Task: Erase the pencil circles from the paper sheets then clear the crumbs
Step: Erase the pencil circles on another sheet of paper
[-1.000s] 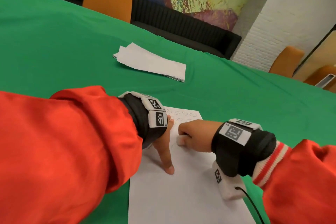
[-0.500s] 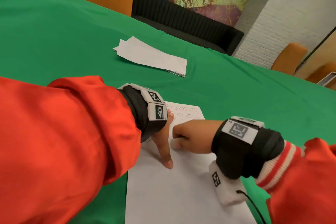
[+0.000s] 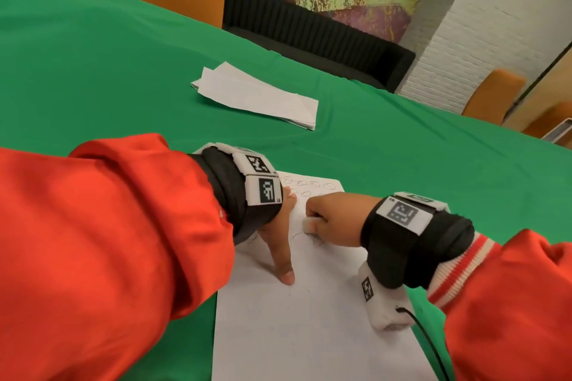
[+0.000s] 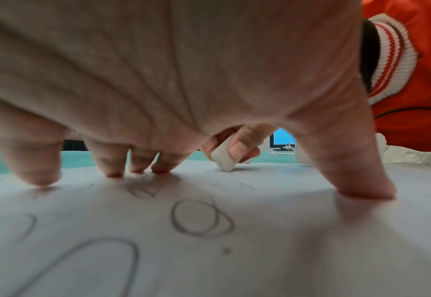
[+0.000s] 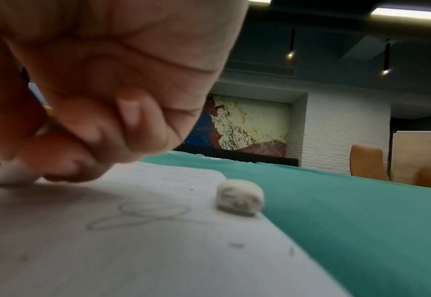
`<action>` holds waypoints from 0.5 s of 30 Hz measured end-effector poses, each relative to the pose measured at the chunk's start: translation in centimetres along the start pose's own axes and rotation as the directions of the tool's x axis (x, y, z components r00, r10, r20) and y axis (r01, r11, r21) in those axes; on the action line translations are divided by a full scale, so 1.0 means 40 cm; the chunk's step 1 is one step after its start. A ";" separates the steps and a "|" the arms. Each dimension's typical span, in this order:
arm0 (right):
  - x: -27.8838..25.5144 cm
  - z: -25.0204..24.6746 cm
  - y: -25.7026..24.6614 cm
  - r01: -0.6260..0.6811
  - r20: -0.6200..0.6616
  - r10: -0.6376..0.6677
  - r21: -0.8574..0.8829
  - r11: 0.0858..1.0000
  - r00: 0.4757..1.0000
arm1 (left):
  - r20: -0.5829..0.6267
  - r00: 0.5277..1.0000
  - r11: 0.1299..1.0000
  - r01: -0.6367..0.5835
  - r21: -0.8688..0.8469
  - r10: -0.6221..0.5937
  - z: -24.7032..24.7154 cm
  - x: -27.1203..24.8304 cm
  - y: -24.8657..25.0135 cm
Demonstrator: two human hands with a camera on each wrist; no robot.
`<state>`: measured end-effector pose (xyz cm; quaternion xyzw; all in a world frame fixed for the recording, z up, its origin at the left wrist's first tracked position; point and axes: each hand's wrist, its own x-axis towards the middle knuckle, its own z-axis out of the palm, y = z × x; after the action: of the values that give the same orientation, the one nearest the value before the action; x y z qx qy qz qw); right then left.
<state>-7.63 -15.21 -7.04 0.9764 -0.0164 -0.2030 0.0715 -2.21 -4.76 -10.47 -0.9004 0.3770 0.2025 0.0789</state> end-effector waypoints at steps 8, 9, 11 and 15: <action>-0.009 0.003 -0.010 0.013 -0.022 -0.012 0.019 1.000 1.000 | -0.045 0.997 0.996 -0.065 0.067 0.069 -0.056 -0.024 -0.017; -0.011 0.004 -0.019 0.040 -0.025 -0.040 0.000 0.999 0.999 | -0.052 0.996 0.995 -0.069 0.070 0.073 -0.058 -0.025 -0.020; -0.016 0.005 -0.037 0.092 0.010 -0.092 -0.016 0.996 0.996 | -0.059 0.995 0.995 -0.075 0.069 0.079 -0.056 -0.023 -0.022; -0.010 -0.011 -0.025 0.029 0.012 -0.029 -0.011 1.000 0.999 | -0.047 0.996 0.995 -0.072 0.071 0.076 -0.053 -0.016 -0.023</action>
<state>-7.82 -14.16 -6.61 0.9749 -0.0014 -0.2100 0.0738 -1.31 -4.32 -8.27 -0.8872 0.4188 0.1698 0.0933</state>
